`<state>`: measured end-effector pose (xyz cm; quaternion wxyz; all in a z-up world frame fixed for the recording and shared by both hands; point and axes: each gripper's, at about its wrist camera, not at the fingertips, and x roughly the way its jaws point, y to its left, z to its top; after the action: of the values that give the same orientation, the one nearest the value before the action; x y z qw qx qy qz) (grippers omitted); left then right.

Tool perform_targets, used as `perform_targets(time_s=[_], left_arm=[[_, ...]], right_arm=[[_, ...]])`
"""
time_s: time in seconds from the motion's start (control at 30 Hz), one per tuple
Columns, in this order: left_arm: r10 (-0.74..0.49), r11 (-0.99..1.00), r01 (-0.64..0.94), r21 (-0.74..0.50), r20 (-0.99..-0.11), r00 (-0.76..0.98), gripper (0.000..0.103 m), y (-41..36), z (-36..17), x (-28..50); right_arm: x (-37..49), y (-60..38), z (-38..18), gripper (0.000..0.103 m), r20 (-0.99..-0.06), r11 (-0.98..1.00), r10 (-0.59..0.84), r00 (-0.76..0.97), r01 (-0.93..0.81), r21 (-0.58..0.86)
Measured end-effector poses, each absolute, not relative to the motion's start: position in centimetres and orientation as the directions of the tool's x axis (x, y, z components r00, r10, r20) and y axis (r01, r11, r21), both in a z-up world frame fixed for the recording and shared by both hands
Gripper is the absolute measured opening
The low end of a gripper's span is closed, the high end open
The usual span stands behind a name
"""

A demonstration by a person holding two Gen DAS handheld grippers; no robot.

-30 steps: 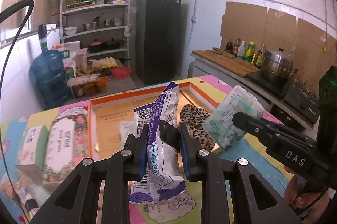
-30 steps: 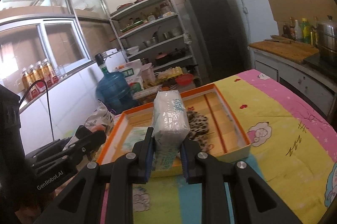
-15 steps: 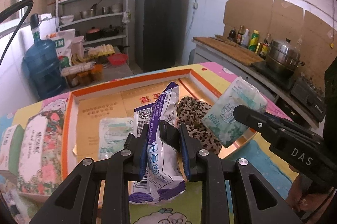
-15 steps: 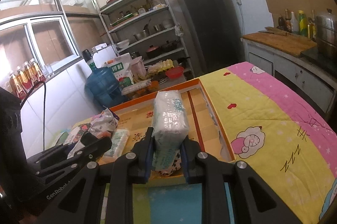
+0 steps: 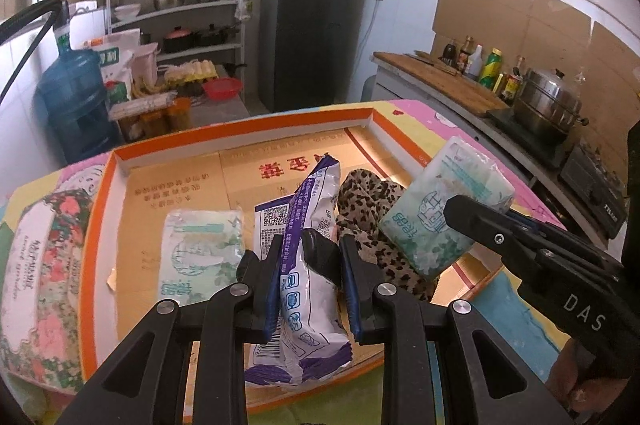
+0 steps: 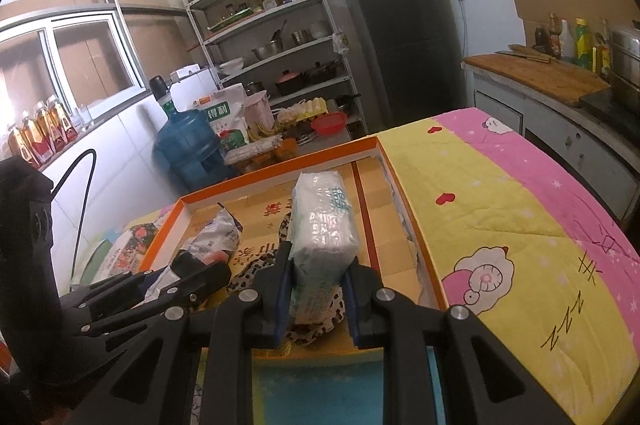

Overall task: Organize soft objects
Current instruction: 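Carry the snack bag and white tissue pack over the orange box with both grippers, then lower and release the snack bag and tissue pack into the box with both grippers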

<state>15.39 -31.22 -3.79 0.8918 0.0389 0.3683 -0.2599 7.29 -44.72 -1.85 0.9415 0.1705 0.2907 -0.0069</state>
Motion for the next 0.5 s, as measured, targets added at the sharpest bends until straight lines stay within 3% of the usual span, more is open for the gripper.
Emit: perform_targets(time_s=[0.5], left_arm=[[-0.435,0.866,0.477,-0.150,-0.698,0.569,0.027,-31.3,-5.2,16.6]], right_arm=[[8.3,-44.9,-2.5,0.024,-0.564,0.941,0.096,0.820,0.110,0.319]])
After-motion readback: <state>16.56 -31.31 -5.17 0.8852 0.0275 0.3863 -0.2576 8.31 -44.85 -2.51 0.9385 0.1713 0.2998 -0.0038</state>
